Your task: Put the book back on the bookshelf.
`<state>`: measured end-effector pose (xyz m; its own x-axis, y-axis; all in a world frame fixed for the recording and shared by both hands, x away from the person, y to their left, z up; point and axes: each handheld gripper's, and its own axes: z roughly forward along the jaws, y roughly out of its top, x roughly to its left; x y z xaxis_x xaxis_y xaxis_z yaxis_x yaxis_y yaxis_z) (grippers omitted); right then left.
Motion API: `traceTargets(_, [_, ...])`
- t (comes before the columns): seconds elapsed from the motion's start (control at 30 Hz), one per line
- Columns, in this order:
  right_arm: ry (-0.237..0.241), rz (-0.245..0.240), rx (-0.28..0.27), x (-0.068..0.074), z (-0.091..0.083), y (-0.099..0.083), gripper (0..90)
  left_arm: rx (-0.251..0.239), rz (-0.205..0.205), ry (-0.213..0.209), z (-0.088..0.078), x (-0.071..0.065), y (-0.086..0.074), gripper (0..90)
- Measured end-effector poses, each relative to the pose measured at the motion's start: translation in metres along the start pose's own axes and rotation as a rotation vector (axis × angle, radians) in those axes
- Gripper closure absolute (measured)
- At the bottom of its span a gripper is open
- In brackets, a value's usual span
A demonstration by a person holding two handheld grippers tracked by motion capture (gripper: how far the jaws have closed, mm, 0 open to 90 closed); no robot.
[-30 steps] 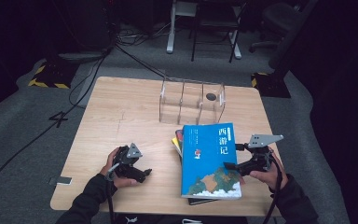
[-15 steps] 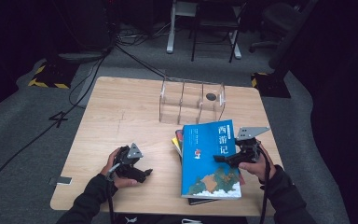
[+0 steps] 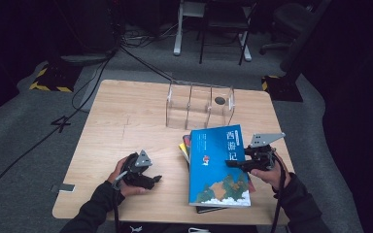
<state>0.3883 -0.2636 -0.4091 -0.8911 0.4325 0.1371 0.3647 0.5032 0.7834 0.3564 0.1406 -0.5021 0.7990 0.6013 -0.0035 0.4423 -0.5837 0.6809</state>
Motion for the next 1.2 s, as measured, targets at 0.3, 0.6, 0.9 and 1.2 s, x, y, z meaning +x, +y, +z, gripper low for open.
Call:
traceTargets(0.3, [-0.097, 0.047, 0.079, 0.01, -0.021, -0.009, 30.2, 0.012, 0.052, -0.026, 0.008, -0.014, 0.012, 19.7])
traceTargets(0.6, [0.01, 0.178, 0.133, -0.002, -0.021, -0.021, 19.1, 0.007, 0.065, -0.044, 0.014, -0.02, 0.019, 20.6])
traceTargets(0.9, [-0.031, 0.076, 0.129, 0.005, -0.02, -0.017, 15.5, -0.038, 0.077, -0.056, 0.016, -0.025, 0.032, 22.4])
traceTargets(1.2, [-0.046, 0.032, 0.072, 0.007, -0.022, -0.014, 19.8, -0.061, 0.072, -0.05, 0.019, -0.027, 0.042, 24.1])
